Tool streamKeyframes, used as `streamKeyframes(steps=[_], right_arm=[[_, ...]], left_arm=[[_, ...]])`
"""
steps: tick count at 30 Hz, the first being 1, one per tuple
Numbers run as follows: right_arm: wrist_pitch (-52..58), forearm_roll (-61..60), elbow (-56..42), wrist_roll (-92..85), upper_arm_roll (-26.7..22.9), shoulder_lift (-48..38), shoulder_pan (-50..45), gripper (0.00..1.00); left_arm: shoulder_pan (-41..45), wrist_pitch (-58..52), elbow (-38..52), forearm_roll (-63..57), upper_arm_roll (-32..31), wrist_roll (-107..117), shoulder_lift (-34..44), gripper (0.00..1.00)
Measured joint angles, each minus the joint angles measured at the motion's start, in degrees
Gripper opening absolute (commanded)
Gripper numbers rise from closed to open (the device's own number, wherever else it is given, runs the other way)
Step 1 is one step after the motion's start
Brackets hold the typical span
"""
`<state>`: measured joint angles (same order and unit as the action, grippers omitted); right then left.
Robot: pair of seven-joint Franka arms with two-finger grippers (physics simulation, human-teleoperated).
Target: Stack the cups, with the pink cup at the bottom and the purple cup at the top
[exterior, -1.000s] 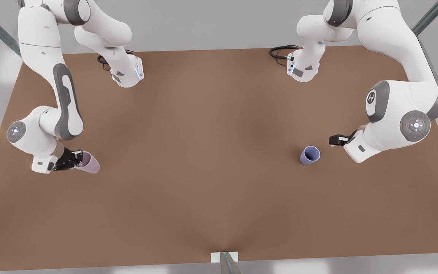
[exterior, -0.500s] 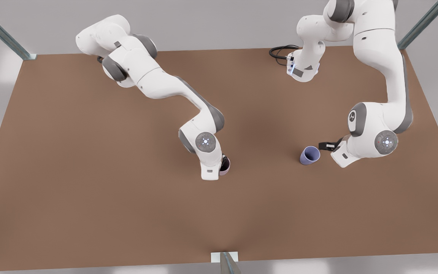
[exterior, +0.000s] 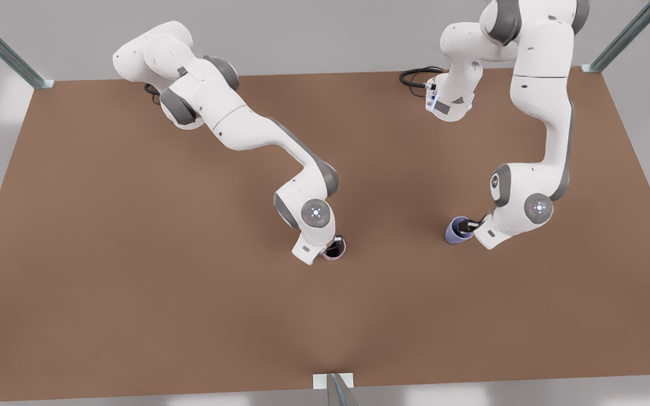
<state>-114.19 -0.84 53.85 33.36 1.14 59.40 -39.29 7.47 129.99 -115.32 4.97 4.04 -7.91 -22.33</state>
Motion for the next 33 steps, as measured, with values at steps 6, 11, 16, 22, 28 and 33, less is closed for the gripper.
streamKeyframes(steps=[6,11,16,22,28,33], right_arm=[[0.33,0.06,0.65,7.22,-0.21,-0.69,0.25,0.81],[0.7,-0.06,1.99,11.51,-0.42,-2.07,0.61,0.81],[0.67,-0.61,5.42,14.56,-0.59,-5.66,1.14,0.83],[1.05,-1.1,18.98,14.85,-1.23,-26.9,11.23,1.0],[9.03,-0.55,30.9,4.23,-1.38,-48.78,38.37,1.0],[15.68,1.18,26.57,-5.4,-2.15,-45.65,40.18,1.0]], left_arm=[[0.0,4.24,-1.54,0.09,0.0,-0.81,-0.65,0.96],[0.0,5.28,-1.6,0.03,0.0,-1.24,-0.66,0.55],[0.0,5.67,-1.6,0.08,-0.25,-1.62,-0.92,0.5],[0.38,5.86,-1.63,0.9,-0.67,-1.92,-1.46,0.33],[0.51,5.9,-1.61,1.26,-0.78,-2.01,-1.55,0.21],[0.46,3.77,0.28,1.22,-2.27,-1.39,0.76,0.21]])
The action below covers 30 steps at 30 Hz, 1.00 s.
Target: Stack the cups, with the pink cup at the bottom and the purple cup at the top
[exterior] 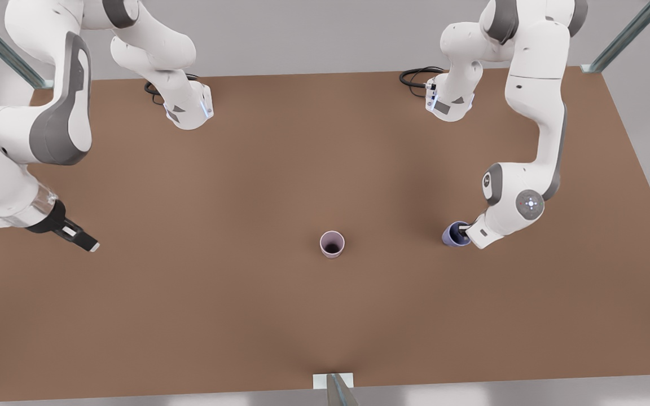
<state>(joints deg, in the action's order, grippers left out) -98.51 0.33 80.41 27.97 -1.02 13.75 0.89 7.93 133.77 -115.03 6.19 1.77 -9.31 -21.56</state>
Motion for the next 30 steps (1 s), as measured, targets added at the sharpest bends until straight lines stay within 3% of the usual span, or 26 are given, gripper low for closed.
streamKeyframes(steps=[7,11,18,30], right_arm=[[3.92,0.39,-2.61,-9.67,-0.14,0.68,0.55,1.0],[4.7,0.48,-3.53,-13.69,-0.35,0.56,0.87,1.0],[5.22,0.68,-4.52,-18.9,-0.29,0.67,1.39,1.0],[5.24,0.59,-4.53,-24.23,-0.21,0.86,1.4,1.0]], left_arm=[[0.16,-5.91,10.75,0.81,-10.9,4.99,1.51,0.21],[2.07,-7.46,17.82,1.31,-16.87,10.23,-2.04,0.21],[10.53,-8.26,29.87,1.1,-17.54,20.57,-10.76,0.21],[13.26,-7.48,31.26,0.68,-17.49,32.93,-14.06,0.21]])
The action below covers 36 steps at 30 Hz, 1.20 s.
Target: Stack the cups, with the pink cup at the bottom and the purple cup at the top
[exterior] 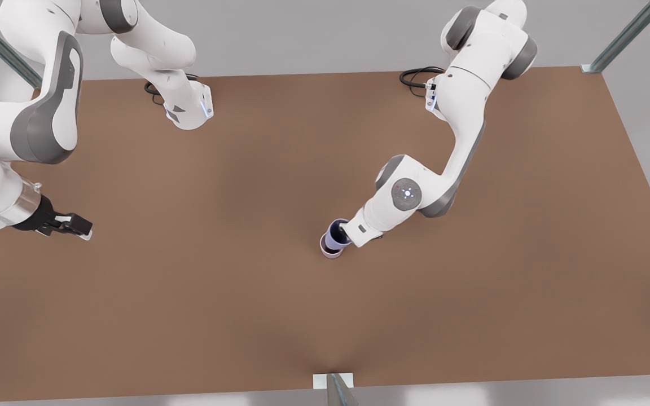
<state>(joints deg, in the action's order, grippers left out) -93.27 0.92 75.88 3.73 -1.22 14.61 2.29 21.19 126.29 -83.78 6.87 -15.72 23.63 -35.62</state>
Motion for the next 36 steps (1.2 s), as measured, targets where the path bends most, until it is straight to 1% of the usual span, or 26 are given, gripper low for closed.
streamKeyframes(steps=[12,14,21,22,24,25,26,31,32,33,34,36], right_arm=[[0.02,-0.01,0.0,-2.74,-0.05,-0.05,0.0,1.0],[0.02,-0.02,0.0,-3.05,-0.08,-0.04,-0.01,1.0],[-0.1,-0.07,0.0,-3.88,-0.08,-0.01,0.0,1.0],[-0.11,-0.07,0.0,-3.97,-0.07,-0.03,0.0,1.0],[-0.15,-0.08,0.0,-4.14,-0.04,-0.02,0.0,1.0],[-0.17,-0.07,0.0,-4.22,-0.06,-0.01,-0.02,1.0],[-0.18,-0.08,0.0,-4.29,-0.06,-0.02,0.0,1.0],[-0.23,-0.07,0.0,-4.61,-0.09,0.03,0.0,1.0],[-0.23,-0.06,0.0,-4.66,-0.09,0.04,0.0,1.0],[-0.24,-0.07,0.0,-4.7,-0.09,0.03,0.01,1.0],[-0.24,-0.08,0.0,-4.75,-0.09,0.01,0.04,1.0],[-0.25,-0.07,0.0,-4.83,-0.09,-0.02,0.05,1.0]], left_arm=[[0.17,0.27,-0.36,-0.1,0.0,6.27,-2.04,0.21],[0.27,0.28,-0.36,-0.02,0.0,6.89,-2.06,0.31],[0.8,0.32,-0.36,0.09,0.0,8.52,-2.12,0.32],[0.79,0.32,-0.36,0.1,0.0,8.71,-2.12,0.36],[0.79,0.43,-0.37,0.52,0.0,8.71,-2.09,0.76],[0.79,0.59,-0.38,1.05,0.04,8.42,-2.08,0.86],[0.79,0.72,-0.38,1.45,0.07,8.14,-2.07,0.88],[0.78,0.69,-0.26,0.91,0.09,8.21,-2.06,0.89],[0.78,0.57,-0.13,0.73,0.21,8.36,-1.84,0.96],[0.76,0.43,-0.04,0.55,0.58,8.45,-1.23,1.0],[0.73,-0.04,0.01,0.22,1.53,8.42,-0.03,1.0],[0.74,-2.91,0.05,-0.63,5.5,7.66,3.69,1.0]])
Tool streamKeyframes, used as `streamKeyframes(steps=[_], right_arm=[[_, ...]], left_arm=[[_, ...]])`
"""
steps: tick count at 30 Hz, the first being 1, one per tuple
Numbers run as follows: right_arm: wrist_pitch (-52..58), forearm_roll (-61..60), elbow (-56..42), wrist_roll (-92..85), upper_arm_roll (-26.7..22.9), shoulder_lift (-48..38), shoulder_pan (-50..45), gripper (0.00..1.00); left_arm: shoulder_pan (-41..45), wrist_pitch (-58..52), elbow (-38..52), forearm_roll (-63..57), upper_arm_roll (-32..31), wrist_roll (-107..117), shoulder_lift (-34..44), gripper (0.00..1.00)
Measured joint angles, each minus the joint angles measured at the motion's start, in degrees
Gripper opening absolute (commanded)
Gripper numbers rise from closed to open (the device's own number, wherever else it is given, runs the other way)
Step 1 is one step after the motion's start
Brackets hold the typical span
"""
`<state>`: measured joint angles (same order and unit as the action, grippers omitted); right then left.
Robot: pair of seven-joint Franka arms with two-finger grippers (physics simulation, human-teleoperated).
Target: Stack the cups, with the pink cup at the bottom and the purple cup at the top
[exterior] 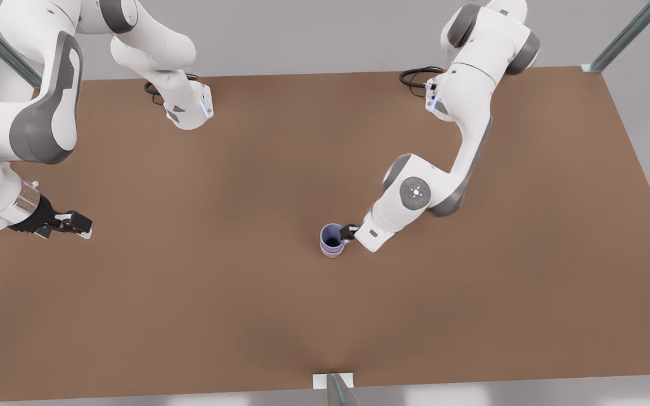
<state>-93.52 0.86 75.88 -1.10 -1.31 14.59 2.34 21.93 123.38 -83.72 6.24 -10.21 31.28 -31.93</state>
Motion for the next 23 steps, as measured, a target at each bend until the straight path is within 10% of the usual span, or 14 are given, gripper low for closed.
streamKeyframes(steps=[10,16,23], right_arm=[[0.0,-0.02,-0.02,-0.3,-0.09,-0.11,0.39,1.0],[-0.07,-0.02,-0.01,-0.42,-0.03,0.04,0.39,1.0],[-0.09,-0.02,-0.08,-0.52,0.0,0.08,0.39,1.0]], left_arm=[[-0.89,-22.07,0.83,-6.73,16.16,-9.15,19.02,1.0],[-19.25,-29.18,3.06,-7.35,0.44,-15.83,21.09,1.0],[-20.75,-31.83,3.54,-8.55,-1.85,-21.86,18.57,1.0]])
